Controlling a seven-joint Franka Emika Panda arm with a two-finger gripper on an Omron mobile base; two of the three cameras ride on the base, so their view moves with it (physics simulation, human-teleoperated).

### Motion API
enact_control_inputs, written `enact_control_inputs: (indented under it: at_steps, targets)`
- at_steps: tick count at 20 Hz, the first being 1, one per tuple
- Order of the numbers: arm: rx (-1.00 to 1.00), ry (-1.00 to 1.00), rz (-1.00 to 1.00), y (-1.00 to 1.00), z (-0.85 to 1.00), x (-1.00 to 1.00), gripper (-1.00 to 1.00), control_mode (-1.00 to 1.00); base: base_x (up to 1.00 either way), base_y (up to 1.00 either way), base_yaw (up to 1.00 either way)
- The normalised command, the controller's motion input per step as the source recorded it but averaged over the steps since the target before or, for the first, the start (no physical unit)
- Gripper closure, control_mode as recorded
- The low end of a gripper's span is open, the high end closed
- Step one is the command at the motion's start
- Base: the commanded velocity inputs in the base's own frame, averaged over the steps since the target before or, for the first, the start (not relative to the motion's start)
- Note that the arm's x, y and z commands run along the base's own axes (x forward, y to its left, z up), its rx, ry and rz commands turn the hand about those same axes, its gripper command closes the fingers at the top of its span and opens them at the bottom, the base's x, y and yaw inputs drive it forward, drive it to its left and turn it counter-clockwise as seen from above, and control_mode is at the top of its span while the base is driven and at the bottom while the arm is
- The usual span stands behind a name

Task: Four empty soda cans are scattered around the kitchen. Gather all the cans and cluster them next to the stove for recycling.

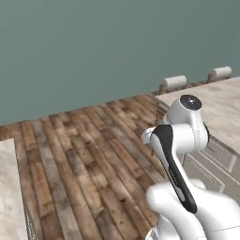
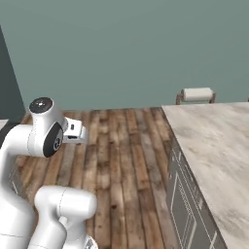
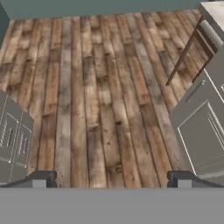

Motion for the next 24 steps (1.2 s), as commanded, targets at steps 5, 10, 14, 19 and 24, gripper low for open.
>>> enact_control_inputs:
  at_steps: [5, 10, 14, 19, 24]
  targets:
    - [0.0, 0.0, 0.0, 0.0, 0.0, 0.0, -1.0, 1.0, 1.0, 0.21, -0.04]
    - [0.0, 0.0, 0.0, 0.0, 0.0, 0.0, -1.0, 1.0, 1.0, 0.18, -0.06]
    - [0.0, 0.0, 0.0, 0.0, 0.0, 0.0, -1.0, 1.0, 1.0, 0.18, -0.07]
    - [0.0, 0.0, 0.0, 0.0, 0.0, 0.0, -1.0, 1.0, 1.0, 0.16, -0.07]
    - [0.0, 0.0, 0.0, 0.0, 0.0, 0.0, -1.0, 1.0, 1.0, 0.16, -0.07]
